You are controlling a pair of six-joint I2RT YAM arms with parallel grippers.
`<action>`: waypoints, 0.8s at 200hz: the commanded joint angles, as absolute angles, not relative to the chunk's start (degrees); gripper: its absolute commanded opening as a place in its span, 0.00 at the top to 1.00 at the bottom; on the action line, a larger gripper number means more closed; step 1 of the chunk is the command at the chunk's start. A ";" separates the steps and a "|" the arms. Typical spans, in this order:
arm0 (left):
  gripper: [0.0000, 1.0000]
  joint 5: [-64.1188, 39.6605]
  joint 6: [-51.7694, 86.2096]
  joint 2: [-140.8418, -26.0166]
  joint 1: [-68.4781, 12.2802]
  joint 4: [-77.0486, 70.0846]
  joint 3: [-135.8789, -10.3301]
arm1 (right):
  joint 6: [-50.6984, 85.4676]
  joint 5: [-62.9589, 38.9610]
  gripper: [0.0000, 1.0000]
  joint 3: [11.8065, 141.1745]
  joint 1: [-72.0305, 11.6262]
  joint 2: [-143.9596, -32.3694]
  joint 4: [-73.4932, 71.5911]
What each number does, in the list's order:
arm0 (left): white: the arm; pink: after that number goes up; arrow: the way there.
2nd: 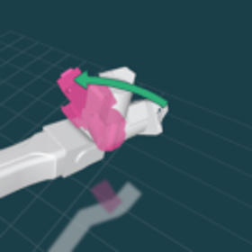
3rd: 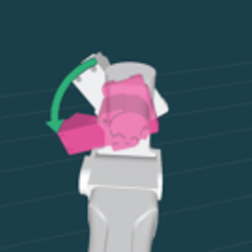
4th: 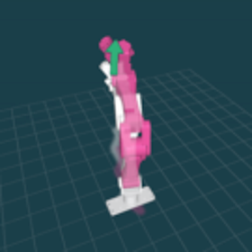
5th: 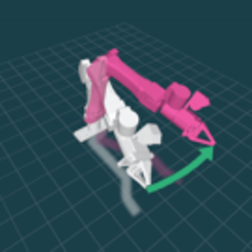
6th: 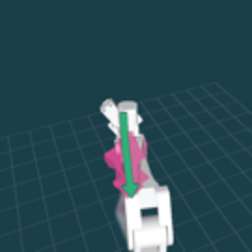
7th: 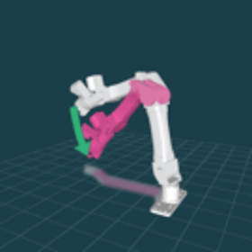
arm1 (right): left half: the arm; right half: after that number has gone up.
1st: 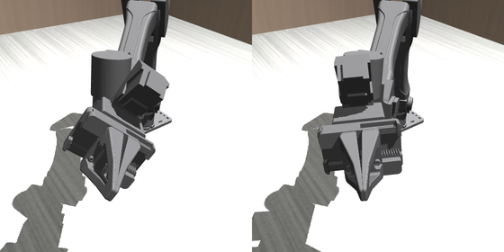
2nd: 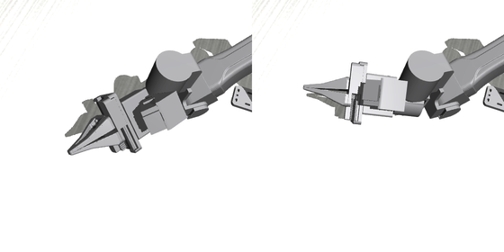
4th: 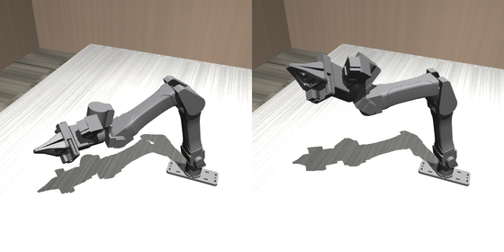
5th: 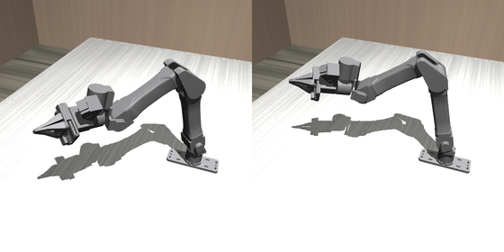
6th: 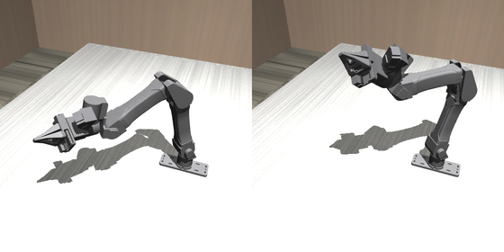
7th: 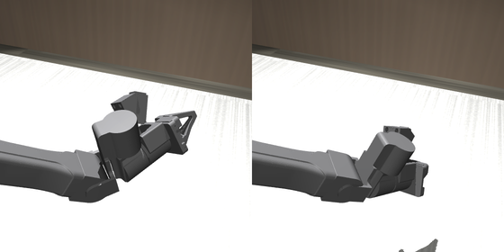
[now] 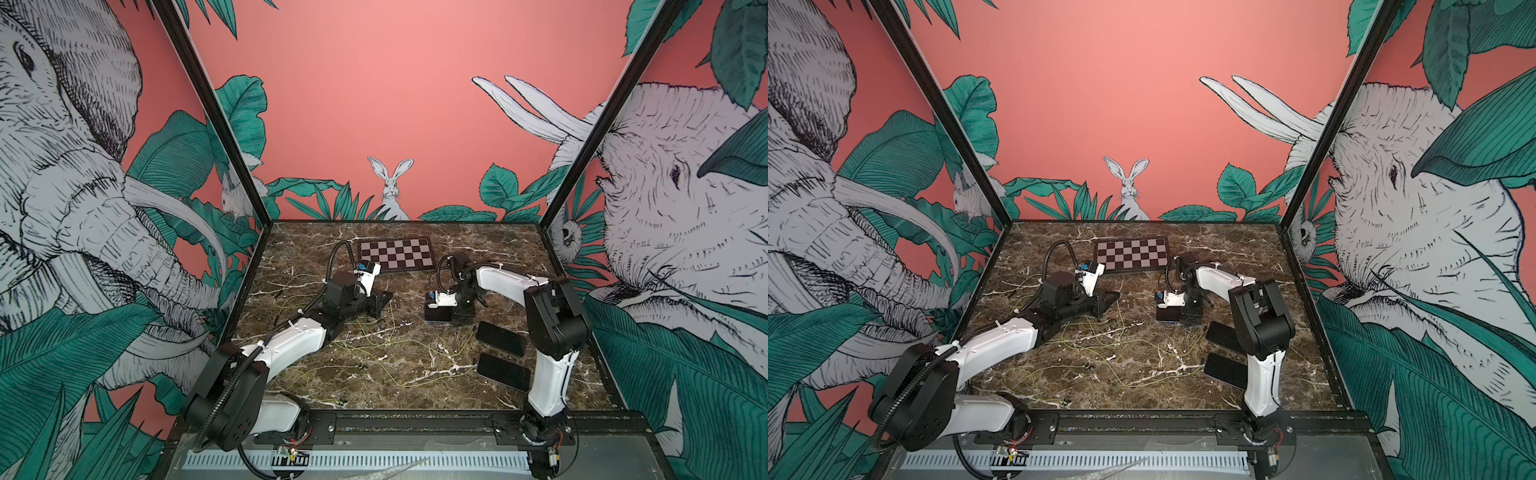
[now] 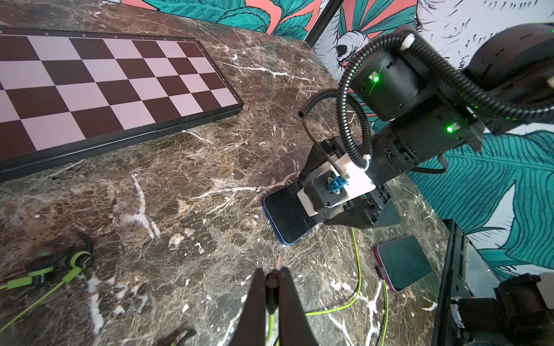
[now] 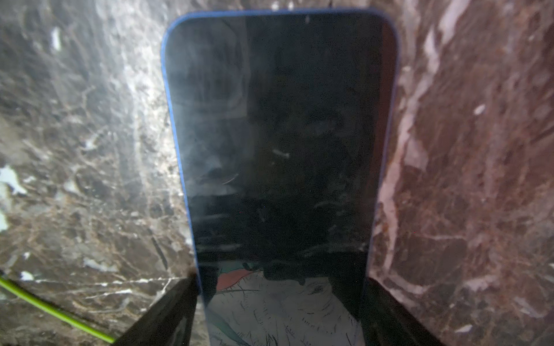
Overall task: Plug wired earphones into phones
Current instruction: Pick up the phone at the center of the board.
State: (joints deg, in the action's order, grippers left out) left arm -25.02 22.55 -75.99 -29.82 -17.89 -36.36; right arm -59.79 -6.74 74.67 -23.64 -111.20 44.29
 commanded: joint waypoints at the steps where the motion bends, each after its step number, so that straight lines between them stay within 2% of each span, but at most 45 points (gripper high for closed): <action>1: 1.00 -25.92 23.38 -74.78 -29.62 -18.05 -36.04 | -62.27 -1.58 0.24 72.69 -23.40 -114.18 48.78; 30: 1.00 -25.99 23.79 -74.93 -29.62 -18.19 -35.99 | -63.08 -0.18 0.34 72.56 -24.28 -114.29 48.97; 38: 1.00 -26.09 23.77 -74.88 -29.62 -18.27 -35.95 | -62.81 0.32 0.32 72.51 -24.55 -114.49 49.06; 51: 1.00 -26.09 23.81 -74.79 -29.64 -18.28 -35.87 | -62.49 1.08 0.23 72.51 -24.92 -114.60 49.26; 60: 1.00 -26.10 23.76 -74.71 -29.59 -18.28 -35.86 | -62.39 1.36 0.21 72.33 -25.08 -114.45 49.22; 121: 1.00 -25.97 24.16 -73.93 -29.58 -18.48 -35.25 | -62.48 2.23 0.15 72.41 -25.71 -114.77 49.81; 160: 1.00 -25.93 24.44 -73.77 -29.61 -18.07 -35.51 | -62.84 1.63 0.26 72.20 -25.71 -114.49 49.94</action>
